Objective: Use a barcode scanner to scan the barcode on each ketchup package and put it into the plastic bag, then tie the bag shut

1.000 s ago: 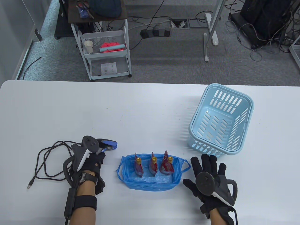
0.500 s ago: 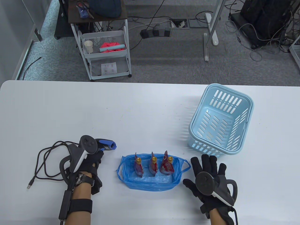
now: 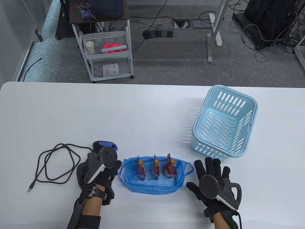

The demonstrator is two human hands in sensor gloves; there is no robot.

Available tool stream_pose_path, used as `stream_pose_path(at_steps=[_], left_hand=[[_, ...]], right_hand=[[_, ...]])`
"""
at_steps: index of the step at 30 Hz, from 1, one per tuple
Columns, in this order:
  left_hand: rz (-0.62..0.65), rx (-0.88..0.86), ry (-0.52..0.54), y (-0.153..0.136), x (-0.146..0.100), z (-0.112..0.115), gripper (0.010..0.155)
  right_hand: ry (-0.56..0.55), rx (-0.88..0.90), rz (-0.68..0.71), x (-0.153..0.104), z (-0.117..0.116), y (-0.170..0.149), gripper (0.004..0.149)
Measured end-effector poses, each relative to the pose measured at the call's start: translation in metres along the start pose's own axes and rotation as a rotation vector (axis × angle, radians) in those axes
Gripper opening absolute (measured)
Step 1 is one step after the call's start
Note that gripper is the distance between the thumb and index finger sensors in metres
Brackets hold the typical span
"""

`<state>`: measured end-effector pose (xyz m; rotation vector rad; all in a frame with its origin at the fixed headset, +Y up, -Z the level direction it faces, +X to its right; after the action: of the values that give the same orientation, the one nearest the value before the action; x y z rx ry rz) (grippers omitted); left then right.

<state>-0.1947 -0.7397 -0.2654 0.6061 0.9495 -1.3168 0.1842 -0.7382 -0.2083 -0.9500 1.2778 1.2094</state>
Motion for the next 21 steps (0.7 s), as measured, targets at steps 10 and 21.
stream_pose_path(at_steps=[10,21], left_hand=[[0.025,-0.017,-0.147,0.008,0.016,0.042,0.067],[0.041,-0.109,-0.081,0.009,0.022,0.049,0.056]], right_hand=[[0.015,-0.010,0.008,-0.001,-0.002,0.001,0.087],[0.033,-0.014,0.000,-0.001,-0.004,0.001,0.087]])
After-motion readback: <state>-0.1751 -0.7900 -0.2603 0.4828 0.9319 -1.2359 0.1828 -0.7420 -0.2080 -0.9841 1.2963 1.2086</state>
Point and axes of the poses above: the tracker on the back of each hand, its own y axis roughly to the thumb side, its own x axis roughly from the wrist to the fingertips, z = x × y, the point moved 5 cm from there along x, roughly from the wrist to the fingertips, and after that the axes turned 15 degrees about -y, right-handed, at the moved point
